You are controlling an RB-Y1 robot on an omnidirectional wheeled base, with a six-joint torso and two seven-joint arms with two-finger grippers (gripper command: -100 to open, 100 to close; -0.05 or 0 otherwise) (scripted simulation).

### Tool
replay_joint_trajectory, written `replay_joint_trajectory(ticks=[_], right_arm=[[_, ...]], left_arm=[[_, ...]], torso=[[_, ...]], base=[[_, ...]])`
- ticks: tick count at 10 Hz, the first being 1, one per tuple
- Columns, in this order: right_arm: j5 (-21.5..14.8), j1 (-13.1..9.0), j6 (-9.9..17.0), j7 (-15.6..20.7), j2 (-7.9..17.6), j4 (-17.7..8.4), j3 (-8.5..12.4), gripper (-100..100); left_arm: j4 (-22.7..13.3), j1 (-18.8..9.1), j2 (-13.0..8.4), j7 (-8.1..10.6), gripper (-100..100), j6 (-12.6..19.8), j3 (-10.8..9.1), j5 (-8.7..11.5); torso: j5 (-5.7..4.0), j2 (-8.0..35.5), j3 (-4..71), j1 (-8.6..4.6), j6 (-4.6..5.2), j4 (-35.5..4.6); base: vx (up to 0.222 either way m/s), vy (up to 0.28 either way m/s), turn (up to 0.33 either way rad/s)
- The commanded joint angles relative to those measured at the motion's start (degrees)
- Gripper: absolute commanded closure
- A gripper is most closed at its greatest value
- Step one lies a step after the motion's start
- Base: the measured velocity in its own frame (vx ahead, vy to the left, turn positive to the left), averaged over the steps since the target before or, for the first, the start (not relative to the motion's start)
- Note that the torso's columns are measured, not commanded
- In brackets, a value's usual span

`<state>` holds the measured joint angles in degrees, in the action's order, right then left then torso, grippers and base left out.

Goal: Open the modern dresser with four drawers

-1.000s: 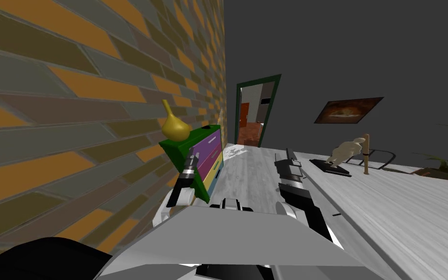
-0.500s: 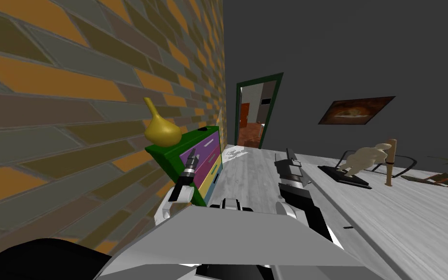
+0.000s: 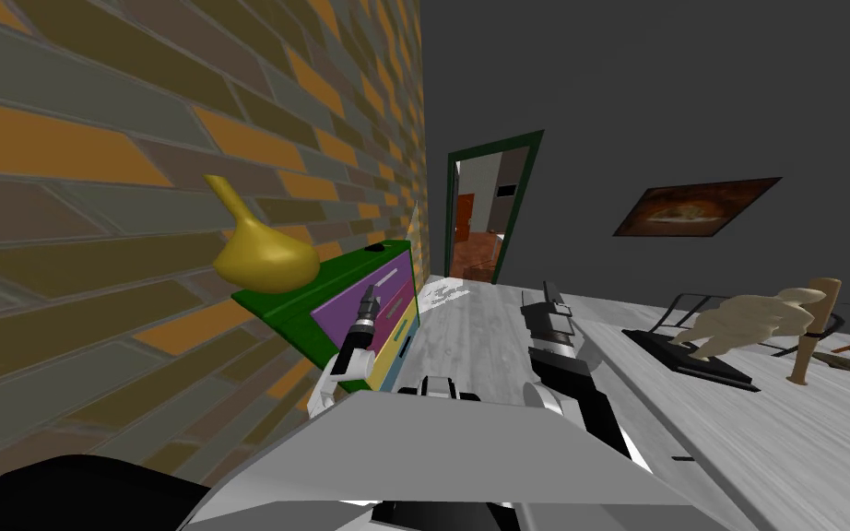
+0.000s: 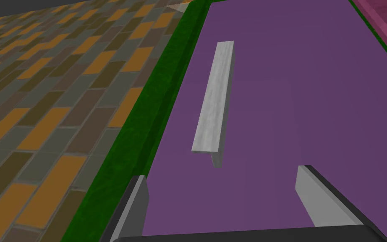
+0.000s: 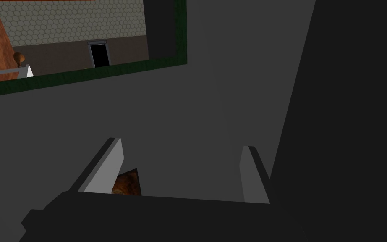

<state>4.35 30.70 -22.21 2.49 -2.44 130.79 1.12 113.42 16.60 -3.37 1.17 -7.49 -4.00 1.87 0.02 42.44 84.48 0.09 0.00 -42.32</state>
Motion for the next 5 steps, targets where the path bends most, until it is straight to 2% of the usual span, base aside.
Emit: replay_joint_trajectory(ticks=[1, 2, 4, 5], right_arm=[[0.0, -0.01, 0.0, 0.0, 0.0, 0.0, 0.0, 0], [0.0, -0.01, 0.0, 0.0, 0.01, 0.0, 0.0, 0], [0.0, -0.01, 0.0, 0.0, 0.01, 0.0, 0.0, 0], [0.0, 0.0, 0.0, 0.0, 0.01, 0.0, 0.01, 0]], left_arm=[[-0.92, -0.69, 3.48, -0.2, -100, 0.95, -0.28, -0.01], [-0.54, -0.4, 2.73, -0.21, -100, 0.78, -0.14, -0.04], [1.84, -0.23, 2.85, -0.23, -100, 3.07, -0.34, 0.0], [1.27, -0.09, 2.73, -0.14, -100, 2.3, -0.31, 0.05]], torso=[[0.03, 0.06, -0.04, 0.1, 0.0, -0.02], [0.03, 0.04, -0.04, 0.07, 0.0, -0.02], [-0.02, -0.22, 0.11, -0.06, 0.0, 0.04], [-0.03, -0.35, 0.21, -0.11, 0.0, 0.1]], base=[[0.046, 0.003, 0.001], [0.018, 0.001, 0.0], [0.084, 0.009, -0.017], [0.044, 0.002, -0.001]])
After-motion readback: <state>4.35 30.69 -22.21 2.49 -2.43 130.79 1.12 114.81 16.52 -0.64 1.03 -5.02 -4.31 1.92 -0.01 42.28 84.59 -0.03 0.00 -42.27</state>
